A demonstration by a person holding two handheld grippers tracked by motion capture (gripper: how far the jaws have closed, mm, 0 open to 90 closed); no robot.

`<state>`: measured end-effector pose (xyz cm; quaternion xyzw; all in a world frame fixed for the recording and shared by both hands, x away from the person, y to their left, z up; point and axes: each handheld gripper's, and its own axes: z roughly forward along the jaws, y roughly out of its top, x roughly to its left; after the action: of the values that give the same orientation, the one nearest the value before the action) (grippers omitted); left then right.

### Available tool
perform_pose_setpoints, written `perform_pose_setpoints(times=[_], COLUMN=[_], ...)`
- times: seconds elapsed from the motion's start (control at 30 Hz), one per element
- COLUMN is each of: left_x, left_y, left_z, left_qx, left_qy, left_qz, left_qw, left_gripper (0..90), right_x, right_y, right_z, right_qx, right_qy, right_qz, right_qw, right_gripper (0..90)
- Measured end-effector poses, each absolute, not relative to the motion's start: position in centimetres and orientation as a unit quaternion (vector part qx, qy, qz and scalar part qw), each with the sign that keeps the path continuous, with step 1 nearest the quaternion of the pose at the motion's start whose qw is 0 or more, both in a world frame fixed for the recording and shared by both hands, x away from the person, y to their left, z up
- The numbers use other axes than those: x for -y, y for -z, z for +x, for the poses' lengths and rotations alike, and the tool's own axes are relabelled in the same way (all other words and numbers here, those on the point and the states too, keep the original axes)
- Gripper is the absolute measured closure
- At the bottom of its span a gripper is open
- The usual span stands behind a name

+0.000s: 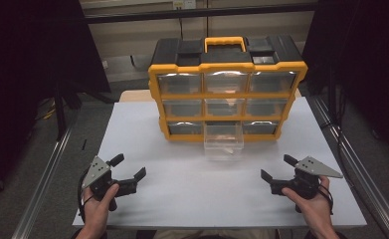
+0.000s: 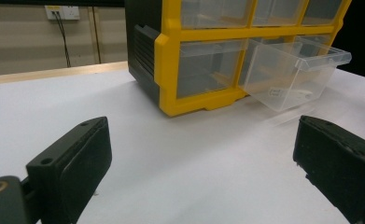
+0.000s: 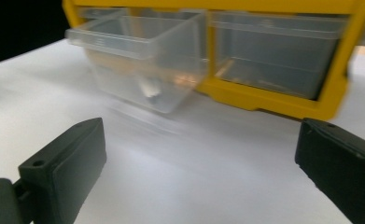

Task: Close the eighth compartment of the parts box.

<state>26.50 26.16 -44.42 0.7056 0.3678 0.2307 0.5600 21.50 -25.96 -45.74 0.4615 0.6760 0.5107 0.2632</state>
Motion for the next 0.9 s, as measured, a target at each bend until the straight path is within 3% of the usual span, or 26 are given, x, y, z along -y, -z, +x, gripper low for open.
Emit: perform_pose_setpoints(times=[0.67,0.9], left_x=[-25.8,-25.8], left_y=[44.3,44.3], left_z=[26.2,26.3], left_qx=[-0.356,-0.356], left_qy=[-0.235,-0.238], left_qz=[0.712,0.711], left_qw=[0.557,0.558], left_gripper=[4.5,4.5], right_x=[22.4,20.9], right_y=[45.4,45.3], right_z=[21.7,22.2], right_qx=[-0.719,-0.728], right_qy=[-0.539,-0.547], right_qz=[0.381,0.358], right_qw=[0.217,0.205], right_gripper=[1.9,6.1])
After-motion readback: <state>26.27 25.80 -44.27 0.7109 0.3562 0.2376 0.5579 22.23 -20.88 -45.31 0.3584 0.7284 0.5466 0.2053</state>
